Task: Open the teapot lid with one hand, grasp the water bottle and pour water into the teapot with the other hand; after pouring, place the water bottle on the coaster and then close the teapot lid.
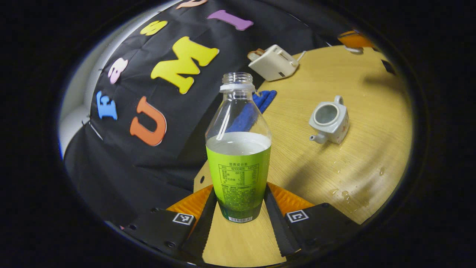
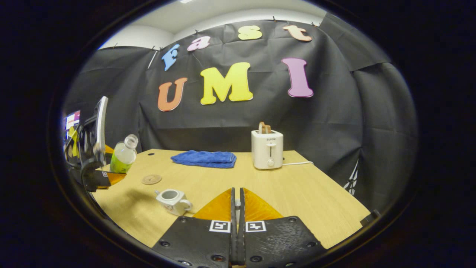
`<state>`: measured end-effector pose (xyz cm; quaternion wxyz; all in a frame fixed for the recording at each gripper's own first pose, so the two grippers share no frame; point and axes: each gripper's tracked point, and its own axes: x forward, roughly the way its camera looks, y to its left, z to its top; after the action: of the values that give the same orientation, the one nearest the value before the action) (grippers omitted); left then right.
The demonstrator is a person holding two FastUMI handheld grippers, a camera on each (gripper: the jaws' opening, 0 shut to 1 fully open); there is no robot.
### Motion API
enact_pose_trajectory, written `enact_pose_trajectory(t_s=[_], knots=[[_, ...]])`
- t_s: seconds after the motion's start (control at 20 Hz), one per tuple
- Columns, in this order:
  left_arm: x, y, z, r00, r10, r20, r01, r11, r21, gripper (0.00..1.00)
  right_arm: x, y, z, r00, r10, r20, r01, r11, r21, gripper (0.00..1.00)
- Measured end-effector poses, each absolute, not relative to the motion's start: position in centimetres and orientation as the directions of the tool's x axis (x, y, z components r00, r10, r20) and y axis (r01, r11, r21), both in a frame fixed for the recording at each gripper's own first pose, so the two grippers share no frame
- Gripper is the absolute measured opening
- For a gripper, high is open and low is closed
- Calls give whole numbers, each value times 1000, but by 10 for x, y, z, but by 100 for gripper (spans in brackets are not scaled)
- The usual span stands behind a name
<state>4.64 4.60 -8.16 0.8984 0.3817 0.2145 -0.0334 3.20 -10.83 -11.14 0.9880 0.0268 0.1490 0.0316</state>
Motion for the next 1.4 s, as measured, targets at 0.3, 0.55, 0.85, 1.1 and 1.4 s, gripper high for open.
enact_pose_trajectory(t_s=[0.3, 0.55, 0.85, 1.1, 1.4], knots=[[46, 56, -74, 942, 19, -335, 100, 937, 335, 75, 35, -89, -102, 955, 78, -286, -66, 997, 51, 0], [83, 71, -51, 977, 6, -212, 13, 996, 88, 75, 37, -78, -103, 951, 87, -296, -79, 996, 38, 0], [140, 81, -54, 984, -3, -180, -5, 999, -44, 76, 43, -75, -107, 948, 81, -308, -76, 997, 29, 0], [169, 80, -86, 971, -10, -238, -6, 998, -68, 76, 49, -80, -113, 943, 68, -327, -63, 998, 26, 0], [181, 80, -115, 951, 2, -308, -13, 999, -32, 76, 57, -85, -122, 936, 60, -348, -52, 998, 31, 0]])
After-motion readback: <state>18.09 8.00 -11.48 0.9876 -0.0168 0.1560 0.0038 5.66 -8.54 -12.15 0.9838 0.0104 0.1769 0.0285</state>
